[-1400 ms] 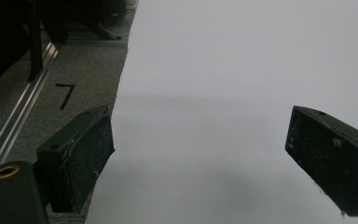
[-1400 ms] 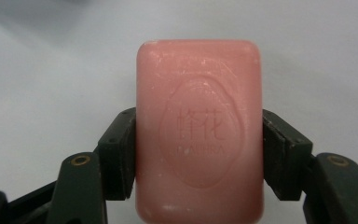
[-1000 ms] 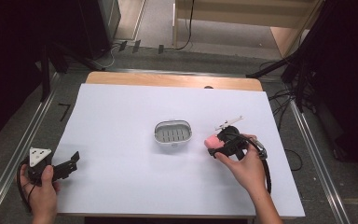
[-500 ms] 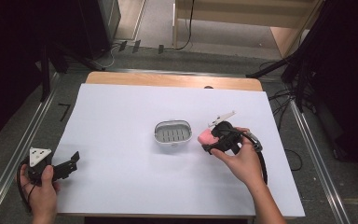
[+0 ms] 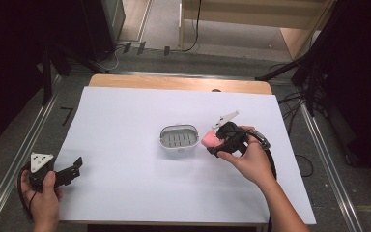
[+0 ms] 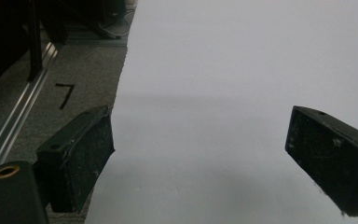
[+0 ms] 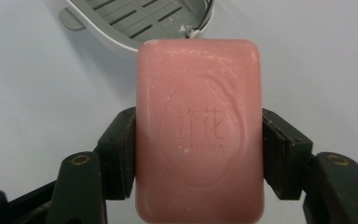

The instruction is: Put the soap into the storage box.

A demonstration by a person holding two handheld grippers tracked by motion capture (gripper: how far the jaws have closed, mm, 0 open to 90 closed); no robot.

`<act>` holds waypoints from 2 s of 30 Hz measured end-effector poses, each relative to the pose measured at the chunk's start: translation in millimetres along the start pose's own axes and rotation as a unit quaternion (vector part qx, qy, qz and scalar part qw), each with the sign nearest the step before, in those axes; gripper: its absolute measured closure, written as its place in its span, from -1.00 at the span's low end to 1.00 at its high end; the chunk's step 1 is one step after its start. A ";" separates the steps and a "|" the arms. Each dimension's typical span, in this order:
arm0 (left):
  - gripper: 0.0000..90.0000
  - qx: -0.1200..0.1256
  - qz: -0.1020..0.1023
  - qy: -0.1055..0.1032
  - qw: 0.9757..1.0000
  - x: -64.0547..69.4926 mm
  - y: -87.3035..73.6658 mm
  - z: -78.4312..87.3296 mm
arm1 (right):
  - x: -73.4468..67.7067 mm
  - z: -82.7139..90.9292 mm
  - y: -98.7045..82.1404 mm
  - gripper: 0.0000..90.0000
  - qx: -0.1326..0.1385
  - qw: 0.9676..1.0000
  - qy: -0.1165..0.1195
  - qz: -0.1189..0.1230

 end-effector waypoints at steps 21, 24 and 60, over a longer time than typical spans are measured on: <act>-0.82 0.000 -0.001 0.000 1.000 0.0 0.0 0.0 | -4.6 1.4 21.2 -0.14 0.006 0.998 0.013 0.066; -0.82 0.000 -0.001 0.000 1.000 0.0 0.0 0.0 | -5.5 3.1 25.3 -0.14 0.010 0.997 0.016 0.074; -0.82 -0.002 -0.001 -0.002 1.000 0.5 -0.2 -0.2 | -23.5 -20.3 68.8 -0.14 0.013 0.985 0.053 0.164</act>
Point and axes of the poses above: each handheld gripper's, and its own axes: z roughly backward along the jaws, y roughly out of its top, x roughly to its right, the point moved 8 cm from there along -z, roughly forward along the jaws, and after that the axes turned 3 degrees about y, right-handed, at the moved point
